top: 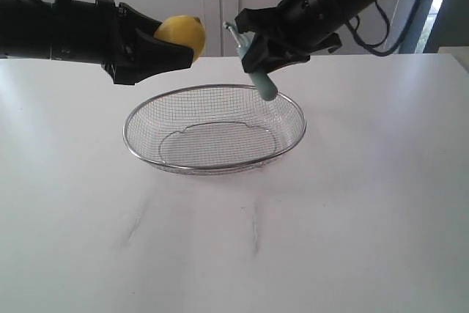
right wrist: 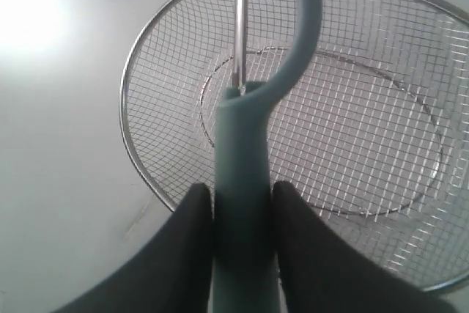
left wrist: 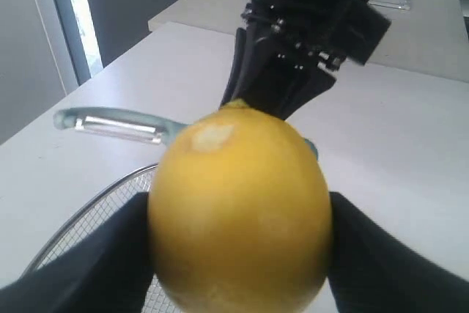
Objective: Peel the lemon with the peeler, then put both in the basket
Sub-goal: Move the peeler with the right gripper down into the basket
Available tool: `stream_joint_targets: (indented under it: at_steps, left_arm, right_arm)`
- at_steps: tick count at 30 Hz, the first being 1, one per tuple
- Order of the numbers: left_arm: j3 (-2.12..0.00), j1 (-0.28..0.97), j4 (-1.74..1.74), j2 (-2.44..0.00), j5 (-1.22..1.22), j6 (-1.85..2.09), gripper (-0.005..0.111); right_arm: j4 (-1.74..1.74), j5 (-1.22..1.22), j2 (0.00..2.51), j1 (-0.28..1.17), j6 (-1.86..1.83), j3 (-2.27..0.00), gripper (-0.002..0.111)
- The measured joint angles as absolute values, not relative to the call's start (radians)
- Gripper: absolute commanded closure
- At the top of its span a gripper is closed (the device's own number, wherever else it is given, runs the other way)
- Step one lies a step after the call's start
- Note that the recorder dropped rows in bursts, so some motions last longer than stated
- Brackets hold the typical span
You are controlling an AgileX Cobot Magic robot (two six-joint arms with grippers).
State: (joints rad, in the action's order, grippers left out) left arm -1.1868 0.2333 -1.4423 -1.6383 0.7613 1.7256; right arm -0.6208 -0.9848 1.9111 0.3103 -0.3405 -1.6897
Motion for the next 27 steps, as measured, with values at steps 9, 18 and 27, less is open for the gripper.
stream_joint_targets:
  at_steps: [9,18,27]
  left_arm:
    - [-1.187,0.233,-1.442,-1.638,0.761,1.726,0.107]
    - [-1.187,0.233,-1.442,-1.638,0.761,1.726,0.107]
    - [-1.187,0.233,-1.442,-1.638,0.761,1.726,0.107]
  right_arm:
    - [-0.565,-0.947,2.055,0.353,-0.310,-1.784,0.108]
    - [-0.550,-0.853,2.169,0.359,-0.262,-1.787,0.108]
    - [-0.550,-0.882,2.207,0.359,-0.217,-1.787,0.108]
